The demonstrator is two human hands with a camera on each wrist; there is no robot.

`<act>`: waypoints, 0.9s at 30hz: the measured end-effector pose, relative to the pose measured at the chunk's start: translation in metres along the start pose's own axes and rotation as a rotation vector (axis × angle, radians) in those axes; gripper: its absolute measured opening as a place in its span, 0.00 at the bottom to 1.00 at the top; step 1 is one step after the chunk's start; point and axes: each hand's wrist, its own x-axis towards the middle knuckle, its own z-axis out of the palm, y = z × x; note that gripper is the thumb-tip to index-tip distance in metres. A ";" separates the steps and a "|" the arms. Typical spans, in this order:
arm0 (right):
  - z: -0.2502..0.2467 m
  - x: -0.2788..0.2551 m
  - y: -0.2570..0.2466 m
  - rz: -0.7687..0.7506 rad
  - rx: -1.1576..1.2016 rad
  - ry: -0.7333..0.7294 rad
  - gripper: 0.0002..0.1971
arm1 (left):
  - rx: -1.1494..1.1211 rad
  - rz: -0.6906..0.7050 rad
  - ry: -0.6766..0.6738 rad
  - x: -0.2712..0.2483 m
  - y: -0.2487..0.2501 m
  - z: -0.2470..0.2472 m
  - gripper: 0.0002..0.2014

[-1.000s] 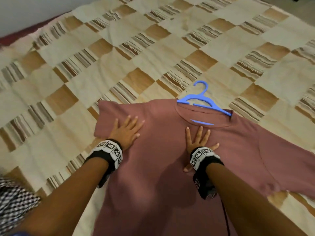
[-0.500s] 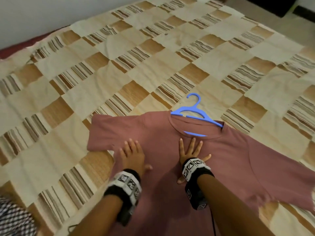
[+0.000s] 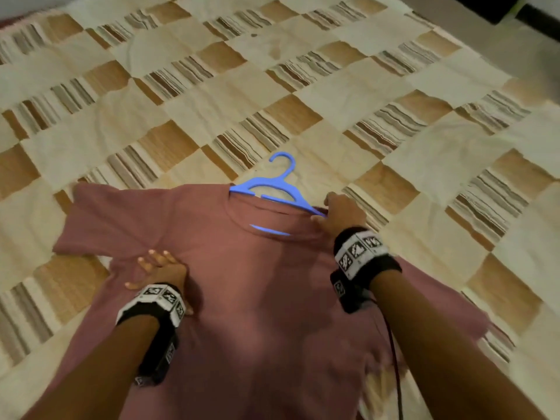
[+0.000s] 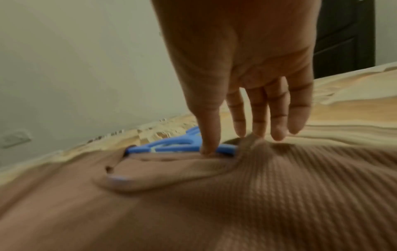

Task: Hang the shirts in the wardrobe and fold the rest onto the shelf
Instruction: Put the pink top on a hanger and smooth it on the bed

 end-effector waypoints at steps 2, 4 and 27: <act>0.014 0.012 0.015 0.038 -0.030 -0.074 0.29 | -0.031 0.000 0.050 0.002 -0.001 0.002 0.76; 0.030 0.020 0.021 0.067 0.027 -0.051 0.32 | -0.017 0.036 0.080 0.000 -0.002 0.005 0.74; -0.157 -0.241 0.025 0.059 0.619 0.175 0.10 | -0.371 0.742 0.817 -0.213 -0.022 -0.105 0.36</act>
